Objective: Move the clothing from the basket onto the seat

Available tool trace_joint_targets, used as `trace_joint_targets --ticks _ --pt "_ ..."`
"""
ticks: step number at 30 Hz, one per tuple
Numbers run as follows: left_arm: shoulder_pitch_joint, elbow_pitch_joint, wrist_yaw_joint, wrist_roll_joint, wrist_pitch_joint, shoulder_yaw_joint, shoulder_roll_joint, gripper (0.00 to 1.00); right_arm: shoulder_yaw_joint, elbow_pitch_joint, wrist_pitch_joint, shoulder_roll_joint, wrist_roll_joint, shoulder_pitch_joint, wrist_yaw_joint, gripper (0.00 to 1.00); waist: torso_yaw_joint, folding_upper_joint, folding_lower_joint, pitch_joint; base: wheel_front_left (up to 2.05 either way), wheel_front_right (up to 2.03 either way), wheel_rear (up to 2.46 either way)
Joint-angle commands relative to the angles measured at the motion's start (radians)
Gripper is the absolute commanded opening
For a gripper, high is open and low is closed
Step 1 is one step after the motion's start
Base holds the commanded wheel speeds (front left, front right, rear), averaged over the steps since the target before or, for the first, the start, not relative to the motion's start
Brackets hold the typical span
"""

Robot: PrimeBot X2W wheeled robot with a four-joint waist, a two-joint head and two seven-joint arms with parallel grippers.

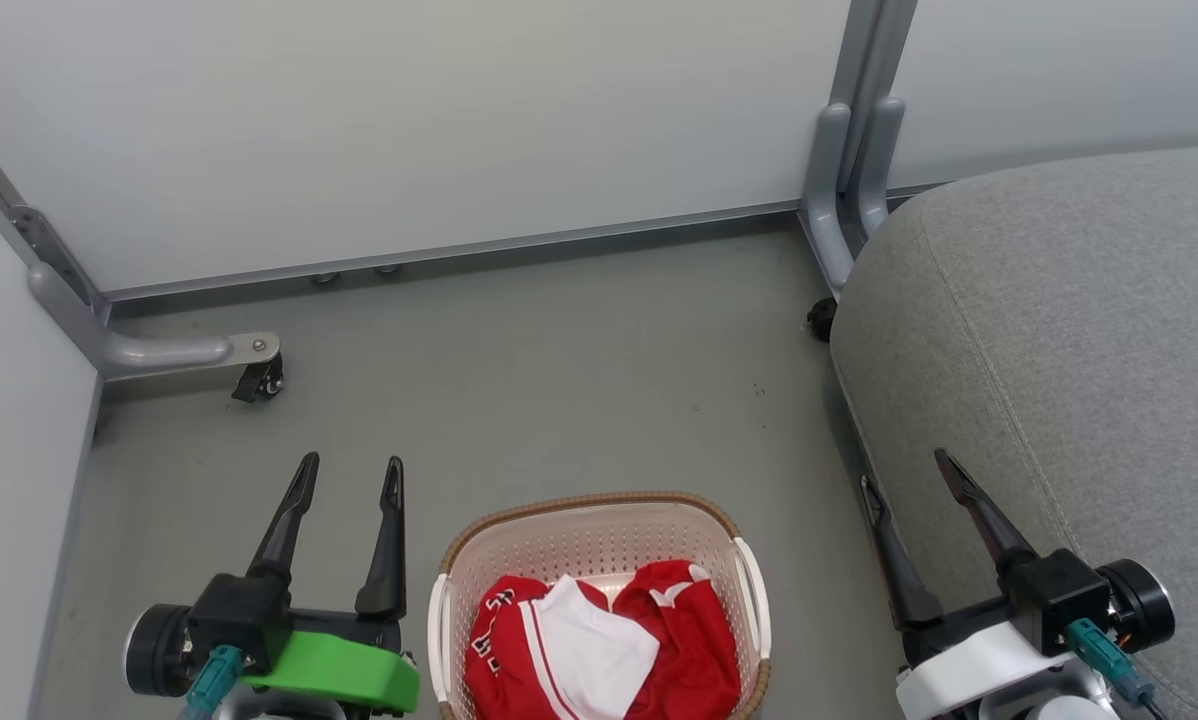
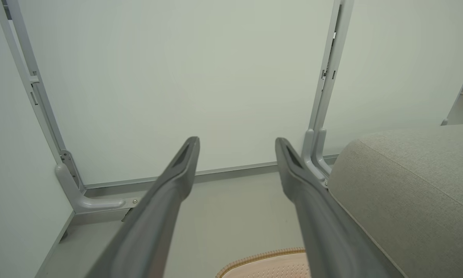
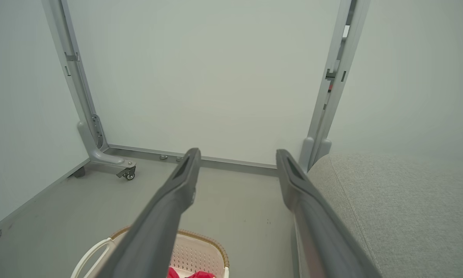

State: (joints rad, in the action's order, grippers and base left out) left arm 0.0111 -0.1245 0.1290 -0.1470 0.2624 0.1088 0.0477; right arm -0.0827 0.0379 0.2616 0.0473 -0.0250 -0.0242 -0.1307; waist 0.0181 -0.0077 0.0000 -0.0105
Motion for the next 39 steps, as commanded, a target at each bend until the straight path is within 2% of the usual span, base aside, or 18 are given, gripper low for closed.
trace_joint_targets --ticks 1,19,27,31,39 --pt "-0.008 0.002 0.003 0.009 0.004 0.0 0.009 1.0 -0.001 -0.004 0.005 0.006 0.001 -0.008 0.0 1.0 -0.002 0.0077 0.0 -0.001 0.0 0.0 0.0" --pt "-0.008 -0.016 0.003 -0.006 0.004 0.017 0.008 1.0 0.006 -0.001 0.005 0.005 -0.005 -0.01 0.0 1.0 -0.012 0.0077 0.0 -0.013 0.0 0.0 0.0" --pt "0.047 -0.062 0.003 -0.018 0.002 0.055 0.026 1.0 0.015 -0.014 0.005 0.005 -0.003 0.039 0.0 1.0 -0.021 0.0077 0.0 -0.103 0.0 0.0 0.0" --pt "0.109 -0.118 0.003 -0.042 0.002 0.122 0.051 1.0 0.02 -0.025 0.005 0.005 -0.001 0.087 0.0 1.0 -0.023 0.0077 0.0 -0.196 0.0 0.0 0.0" --pt "0.31 -0.294 0.003 -0.096 0.002 0.376 0.153 1.0 0.028 -0.052 0.005 0.005 0.021 0.192 0.0 1.0 -0.035 0.0077 0.0 -0.386 0.0 0.0 0.0"
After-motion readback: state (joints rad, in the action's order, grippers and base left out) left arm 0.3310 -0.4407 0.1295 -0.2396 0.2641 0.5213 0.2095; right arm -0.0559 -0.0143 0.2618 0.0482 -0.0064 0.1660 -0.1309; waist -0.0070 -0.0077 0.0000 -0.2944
